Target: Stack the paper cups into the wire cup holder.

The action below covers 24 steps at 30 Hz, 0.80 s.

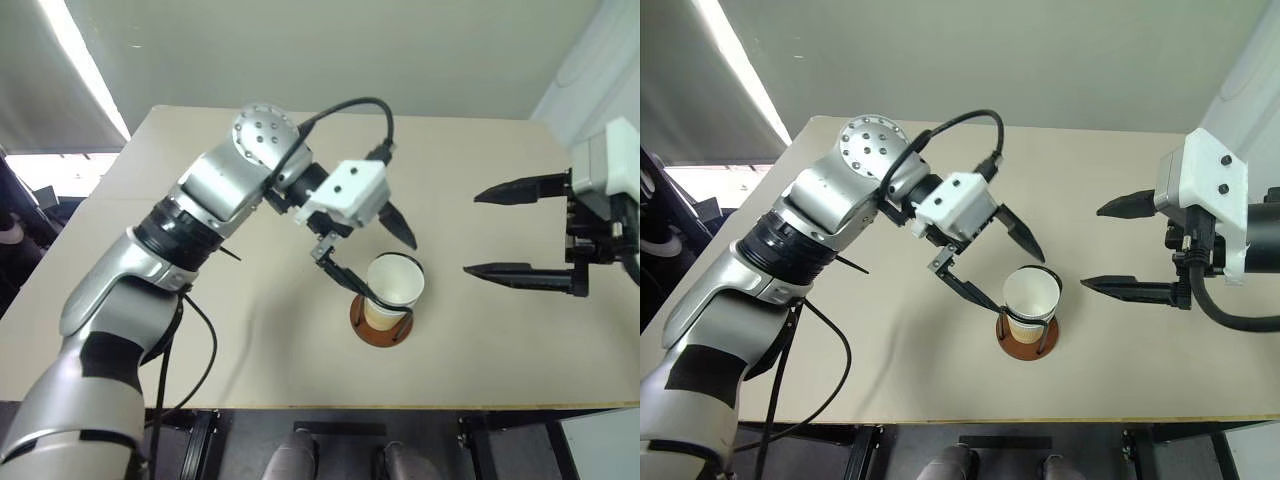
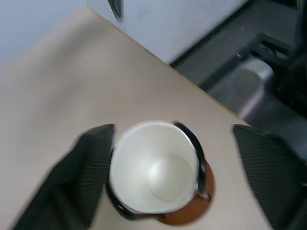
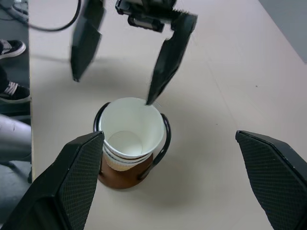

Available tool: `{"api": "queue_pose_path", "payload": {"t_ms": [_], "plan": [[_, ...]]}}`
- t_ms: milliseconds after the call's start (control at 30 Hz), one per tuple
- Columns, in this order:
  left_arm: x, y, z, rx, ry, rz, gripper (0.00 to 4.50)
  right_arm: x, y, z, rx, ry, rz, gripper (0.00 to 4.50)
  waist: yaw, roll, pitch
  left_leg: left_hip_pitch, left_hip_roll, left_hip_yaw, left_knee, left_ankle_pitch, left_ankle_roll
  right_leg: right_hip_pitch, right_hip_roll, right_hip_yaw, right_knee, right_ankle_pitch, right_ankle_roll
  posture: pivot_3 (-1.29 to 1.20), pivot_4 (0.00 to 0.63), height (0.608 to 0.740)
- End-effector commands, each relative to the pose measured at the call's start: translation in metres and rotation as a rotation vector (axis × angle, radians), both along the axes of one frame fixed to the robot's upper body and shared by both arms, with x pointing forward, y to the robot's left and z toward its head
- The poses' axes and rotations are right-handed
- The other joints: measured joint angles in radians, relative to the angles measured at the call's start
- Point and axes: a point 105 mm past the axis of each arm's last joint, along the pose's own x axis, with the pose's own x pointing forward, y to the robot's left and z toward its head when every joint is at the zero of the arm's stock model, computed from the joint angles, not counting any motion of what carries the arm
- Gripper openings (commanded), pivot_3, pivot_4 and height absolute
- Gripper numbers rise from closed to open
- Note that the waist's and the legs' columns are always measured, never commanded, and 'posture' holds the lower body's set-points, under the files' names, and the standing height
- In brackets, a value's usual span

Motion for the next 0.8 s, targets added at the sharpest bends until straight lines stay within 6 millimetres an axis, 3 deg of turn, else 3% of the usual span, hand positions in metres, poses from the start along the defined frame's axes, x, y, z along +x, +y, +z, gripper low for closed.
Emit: {"api": "queue_pose_path", "payload": {"t_ms": [33,167,367,533,700,800], "plan": [[0.007,0.006,0.031,-0.199,0.027,0.118,4.46,0.018,-0.005,0.004,0.082,-0.047,-0.06,4.5,-0.002,0.0,0.0,0.0,0.0,0.0,0.001,0.0,0.0,0.0,0.0,0.0,0.001,0.0,0.0,0.0,0.15,0.74],[0.026,0.025,0.04,-0.418,0.081,0.341,4.46,0.047,-0.007,-0.005,0.198,-0.042,-0.122,4.5,-0.005,0.001,0.0,0.002,0.0,0.001,0.004,0.0,0.0,0.001,0.0,0.001,0.005,0.001,0.001,0.0,0.15,0.74],[0.063,0.08,0.014,-0.642,0.133,0.774,4.46,0.1,-0.021,-0.025,0.433,-0.043,-0.301,4.5,-0.015,0.001,0.0,0.011,0.0,0.004,0.004,0.001,0.001,0.004,0.0,0.004,0.011,0.001,0.001,0.0,0.15,0.74],[0.08,0.108,-0.011,-0.751,0.157,1.046,4.46,0.148,-0.067,-0.047,0.58,-0.104,-0.636,4.5,-0.009,0.001,-0.001,0.013,0.0,0.005,0.004,0.002,0.001,0.005,0.0,0.004,0.012,0.001,0.001,0.0,0.15,0.74],[0.094,0.123,-0.022,-0.838,0.128,1.207,4.46,0.165,-0.111,-0.072,0.627,-0.142,-0.884,4.5,-0.001,0.001,-0.001,0.012,-0.001,0.005,0.004,0.002,0.001,0.004,0.0,0.004,0.012,0.001,0.0,0.0,0.15,0.74],[0.108,0.146,-0.029,-0.894,0.099,1.348,4.46,0.168,-0.125,-0.087,0.671,-0.131,-0.963,4.5,-0.003,0.001,-0.001,0.013,-0.001,0.005,0.002,0.003,0.0,0.004,0.0,0.005,0.013,0.001,-0.002,0.0,0.15,0.74]]}}
